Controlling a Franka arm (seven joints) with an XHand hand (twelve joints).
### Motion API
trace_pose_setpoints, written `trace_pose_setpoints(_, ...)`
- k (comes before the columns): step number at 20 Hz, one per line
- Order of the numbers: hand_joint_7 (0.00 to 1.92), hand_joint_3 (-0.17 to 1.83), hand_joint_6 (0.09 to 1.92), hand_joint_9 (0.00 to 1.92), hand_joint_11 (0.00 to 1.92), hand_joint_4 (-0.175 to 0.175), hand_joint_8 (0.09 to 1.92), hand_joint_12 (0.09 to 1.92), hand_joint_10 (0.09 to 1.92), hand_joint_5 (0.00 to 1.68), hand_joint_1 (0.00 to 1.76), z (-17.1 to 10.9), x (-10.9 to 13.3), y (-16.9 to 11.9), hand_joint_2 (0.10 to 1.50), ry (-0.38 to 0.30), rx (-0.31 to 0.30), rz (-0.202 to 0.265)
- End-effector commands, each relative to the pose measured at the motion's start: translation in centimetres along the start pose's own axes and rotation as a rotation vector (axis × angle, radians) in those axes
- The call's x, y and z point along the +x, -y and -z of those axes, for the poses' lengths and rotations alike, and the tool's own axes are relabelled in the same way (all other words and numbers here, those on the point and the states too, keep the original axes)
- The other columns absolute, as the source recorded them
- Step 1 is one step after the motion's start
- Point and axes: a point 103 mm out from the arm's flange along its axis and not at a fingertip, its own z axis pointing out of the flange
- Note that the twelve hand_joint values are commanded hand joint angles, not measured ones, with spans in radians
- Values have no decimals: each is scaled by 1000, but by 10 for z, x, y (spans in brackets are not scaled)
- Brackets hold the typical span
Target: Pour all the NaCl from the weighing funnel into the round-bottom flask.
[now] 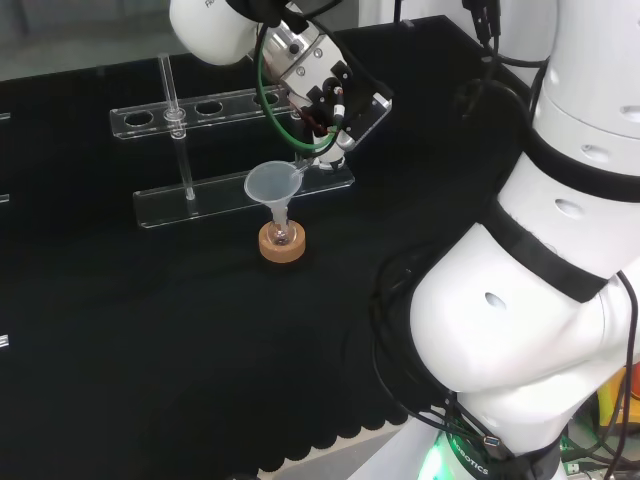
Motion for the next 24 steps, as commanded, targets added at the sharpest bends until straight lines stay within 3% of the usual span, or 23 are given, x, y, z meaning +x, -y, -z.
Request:
trace_pose_setpoints(1, 525, 595, 788, 791, 629, 175, 627, 1235, 482, 1191, 1100, 5, 2, 1, 717, 25, -5, -9)
trace_pose_setpoints(24, 519, 596, 790, 784, 624, 175, 628, 1238, 484, 1191, 1101, 14, 2, 5, 717, 99, 2, -44)
